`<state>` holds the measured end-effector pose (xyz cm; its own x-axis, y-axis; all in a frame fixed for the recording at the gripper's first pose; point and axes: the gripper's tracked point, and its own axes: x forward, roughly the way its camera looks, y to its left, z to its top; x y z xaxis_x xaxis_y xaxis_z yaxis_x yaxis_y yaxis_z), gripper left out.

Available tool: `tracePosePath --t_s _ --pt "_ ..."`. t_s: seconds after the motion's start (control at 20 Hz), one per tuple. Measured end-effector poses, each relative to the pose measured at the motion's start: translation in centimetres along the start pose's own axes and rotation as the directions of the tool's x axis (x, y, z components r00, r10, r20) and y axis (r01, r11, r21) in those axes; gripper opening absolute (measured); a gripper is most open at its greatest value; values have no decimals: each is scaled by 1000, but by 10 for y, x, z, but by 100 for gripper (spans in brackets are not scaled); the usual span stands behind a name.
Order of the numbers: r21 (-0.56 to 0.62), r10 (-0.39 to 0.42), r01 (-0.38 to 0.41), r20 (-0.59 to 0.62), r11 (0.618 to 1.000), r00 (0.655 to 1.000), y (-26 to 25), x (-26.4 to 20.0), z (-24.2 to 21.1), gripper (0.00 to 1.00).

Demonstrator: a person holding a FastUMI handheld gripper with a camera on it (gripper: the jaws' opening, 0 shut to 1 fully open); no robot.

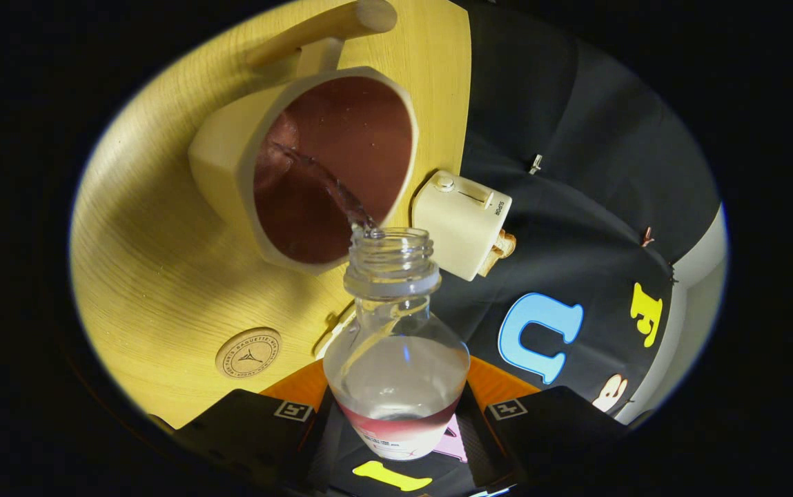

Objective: Take the bottle from table, then pour the juice into the cup, finally place the bottle on the coaster

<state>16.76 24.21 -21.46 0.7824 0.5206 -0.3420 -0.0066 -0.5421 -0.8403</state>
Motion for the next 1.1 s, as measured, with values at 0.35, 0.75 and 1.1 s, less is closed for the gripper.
tracePosePath --t_s 0.35,0.75,1.1 --pt "-65 3 -2 10 998 1000 -3 3 -1 76" --pt "-150 -3 9 39 989 999 -12 7 9 76" --pt "-209 6 4 51 978 999 -19 6 11 76"
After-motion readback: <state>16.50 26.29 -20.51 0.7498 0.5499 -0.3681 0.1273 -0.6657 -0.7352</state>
